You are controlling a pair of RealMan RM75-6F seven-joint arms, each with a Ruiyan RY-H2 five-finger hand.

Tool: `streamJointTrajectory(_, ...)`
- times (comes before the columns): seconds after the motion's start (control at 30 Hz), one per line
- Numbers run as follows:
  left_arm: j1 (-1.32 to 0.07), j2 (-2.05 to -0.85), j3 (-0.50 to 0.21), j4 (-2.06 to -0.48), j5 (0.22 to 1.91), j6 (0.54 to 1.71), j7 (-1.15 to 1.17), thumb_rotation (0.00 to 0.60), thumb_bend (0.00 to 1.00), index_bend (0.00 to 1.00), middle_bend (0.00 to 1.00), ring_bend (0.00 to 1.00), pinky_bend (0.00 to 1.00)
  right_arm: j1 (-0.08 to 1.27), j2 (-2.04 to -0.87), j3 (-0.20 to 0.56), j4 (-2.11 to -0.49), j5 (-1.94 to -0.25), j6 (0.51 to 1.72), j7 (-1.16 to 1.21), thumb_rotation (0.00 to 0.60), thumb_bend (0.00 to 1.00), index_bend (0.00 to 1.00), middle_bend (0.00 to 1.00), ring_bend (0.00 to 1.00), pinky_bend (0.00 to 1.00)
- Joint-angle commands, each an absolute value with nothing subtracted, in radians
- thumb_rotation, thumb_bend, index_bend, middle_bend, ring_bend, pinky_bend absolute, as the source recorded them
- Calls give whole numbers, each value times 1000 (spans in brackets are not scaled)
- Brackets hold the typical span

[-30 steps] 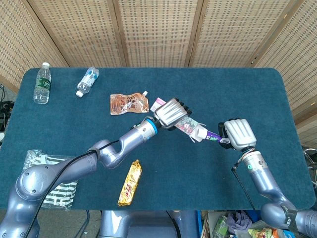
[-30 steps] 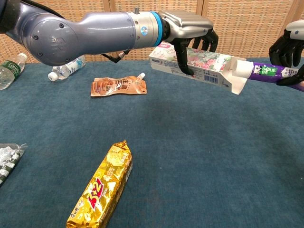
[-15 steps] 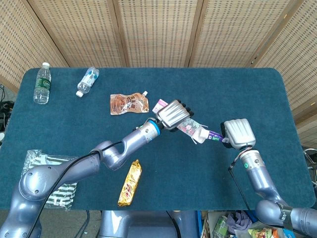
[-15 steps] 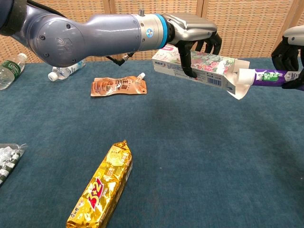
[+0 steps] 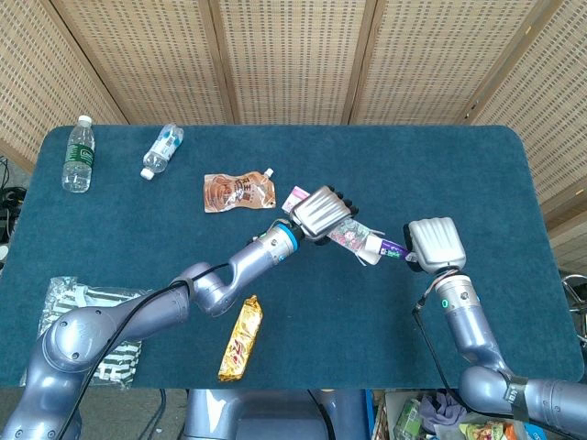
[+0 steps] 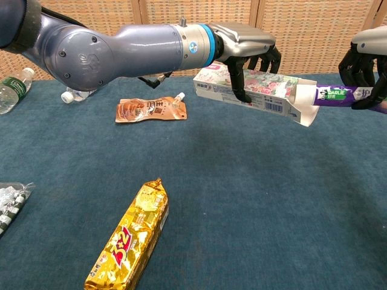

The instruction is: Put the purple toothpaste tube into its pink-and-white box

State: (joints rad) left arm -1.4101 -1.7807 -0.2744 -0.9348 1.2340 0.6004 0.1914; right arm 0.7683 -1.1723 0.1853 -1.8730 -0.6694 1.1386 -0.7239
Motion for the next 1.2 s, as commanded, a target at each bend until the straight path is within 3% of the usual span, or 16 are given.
streamJointTrajectory(0.03, -1411, -1782, -276, -934, 1231, 602, 192, 600, 282, 488, 459, 395, 402, 773, -1175, 180, -1875, -669, 1142, -732, 600, 591, 639, 691, 521, 495)
streamJointTrajectory(0.5, -1419, -1790, -295, -948, 1189, 600, 209, 600, 283, 493, 463, 398, 406, 825, -1210, 180, -1882, -592, 1208, -849, 600, 598, 647, 703, 537, 557)
streamJointTrajectory(1.2, -1427, -1826, -314, -959, 1142, 625, 230, 600, 286, 510, 483, 414, 445, 921, -1254, 192, -1905, -450, 1279, -1009, 600, 600, 647, 700, 539, 560)
